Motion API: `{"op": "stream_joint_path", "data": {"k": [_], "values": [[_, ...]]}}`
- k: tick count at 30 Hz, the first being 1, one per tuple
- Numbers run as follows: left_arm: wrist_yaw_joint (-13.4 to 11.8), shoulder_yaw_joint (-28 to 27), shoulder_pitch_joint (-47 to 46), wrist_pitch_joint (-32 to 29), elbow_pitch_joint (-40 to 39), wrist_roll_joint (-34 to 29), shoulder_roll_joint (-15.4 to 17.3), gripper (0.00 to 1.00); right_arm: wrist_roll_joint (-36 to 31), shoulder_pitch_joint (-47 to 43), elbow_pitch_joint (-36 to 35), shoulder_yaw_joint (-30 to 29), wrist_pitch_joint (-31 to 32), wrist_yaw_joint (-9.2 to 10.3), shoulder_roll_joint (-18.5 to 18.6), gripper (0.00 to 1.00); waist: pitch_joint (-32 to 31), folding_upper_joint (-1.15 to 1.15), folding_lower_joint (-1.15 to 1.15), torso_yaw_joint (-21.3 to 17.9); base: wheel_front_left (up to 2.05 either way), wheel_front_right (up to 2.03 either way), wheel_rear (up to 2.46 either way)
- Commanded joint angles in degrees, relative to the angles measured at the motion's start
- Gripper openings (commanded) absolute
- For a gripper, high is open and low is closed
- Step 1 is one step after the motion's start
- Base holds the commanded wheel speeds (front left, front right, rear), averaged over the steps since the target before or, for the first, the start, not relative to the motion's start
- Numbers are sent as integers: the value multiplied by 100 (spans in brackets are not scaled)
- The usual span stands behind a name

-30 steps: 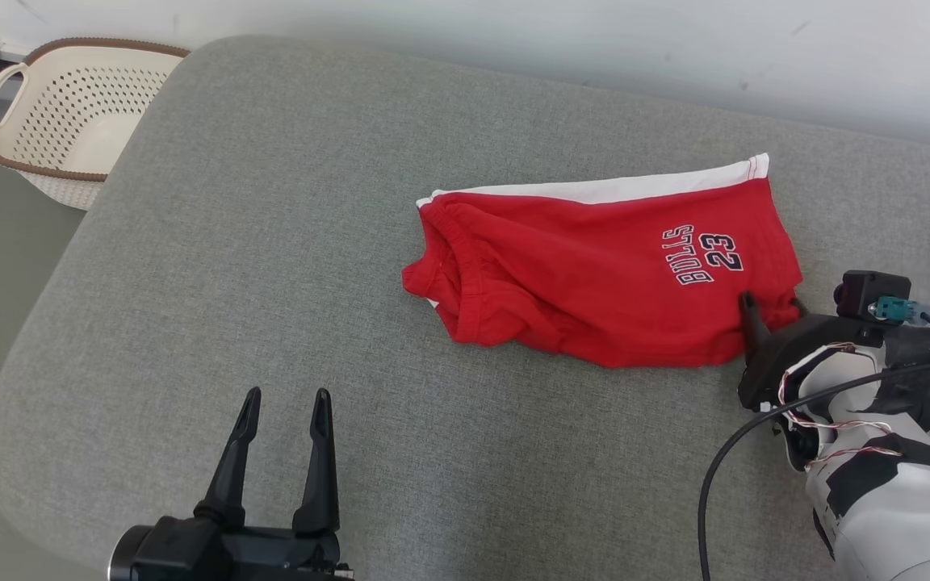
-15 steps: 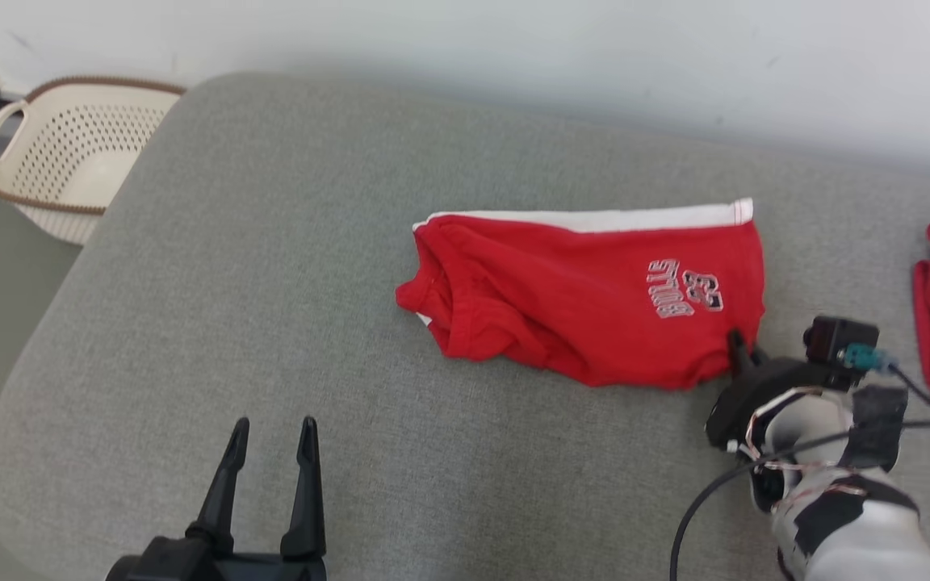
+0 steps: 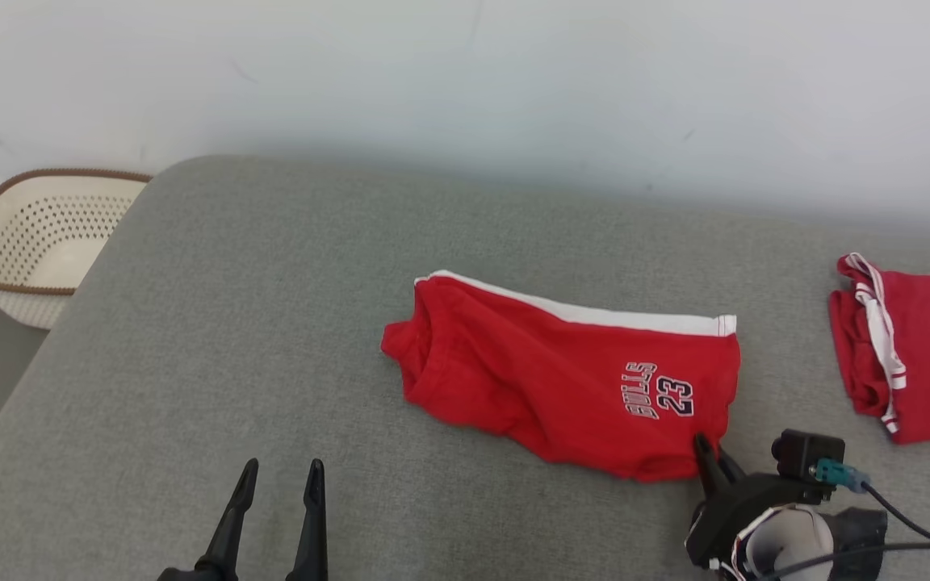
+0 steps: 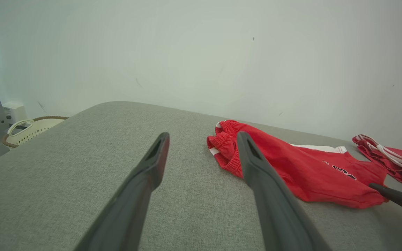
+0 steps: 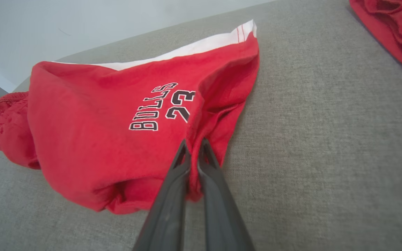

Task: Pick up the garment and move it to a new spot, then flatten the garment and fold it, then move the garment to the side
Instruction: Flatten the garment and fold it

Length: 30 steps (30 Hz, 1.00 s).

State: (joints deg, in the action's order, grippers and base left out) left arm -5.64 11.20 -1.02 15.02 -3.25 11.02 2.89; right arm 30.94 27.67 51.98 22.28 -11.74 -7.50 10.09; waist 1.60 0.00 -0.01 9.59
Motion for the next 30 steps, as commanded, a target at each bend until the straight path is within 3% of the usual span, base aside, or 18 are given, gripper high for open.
{"op": "stream_joint_path", "data": {"k": [1, 8, 16, 17, 18, 19, 30], "values": [[16, -27, 94, 23, 28, -35, 5, 100, 56, -163, -117, 52, 13, 1, 69, 0, -166, 0, 1, -162, 0, 0, 0], [42, -47, 232, 23, 31, -55, 4, 100, 271, -867, -867, 180, 312, 1, 241, 0, -288, 0, 1, -295, 0, 0, 0], [87, -49, 221, 23, 53, -62, 4, 100, 82, -1323, -1390, -72, 681, 1, 421, 0, -351, 0, 1, -315, 0, 0, 0], [85, -45, 217, 23, 50, -64, 4, 100, 38, -1350, -1422, -130, 657, 1, 404, 18, -356, 0, 1, -315, 0, 0, 0], [88, -42, 215, 23, 46, -63, 4, 100, -23, -1365, -1455, -182, 627, 1, 384, 78, -362, 0, 1, -315, 0, 0, 0], [95, -42, 218, 23, 46, -64, 4, 100, -93, -1381, -1490, -227, 618, 1, 368, 100, -368, 0, 1, -315, 0, 0, 0], [82, -169, 377, 23, 18, -75, 4, 100, -898, -1698, -2250, -885, 87, 1, 214, 100, -447, 0, 1, -530, 0, 0, 0]]}}
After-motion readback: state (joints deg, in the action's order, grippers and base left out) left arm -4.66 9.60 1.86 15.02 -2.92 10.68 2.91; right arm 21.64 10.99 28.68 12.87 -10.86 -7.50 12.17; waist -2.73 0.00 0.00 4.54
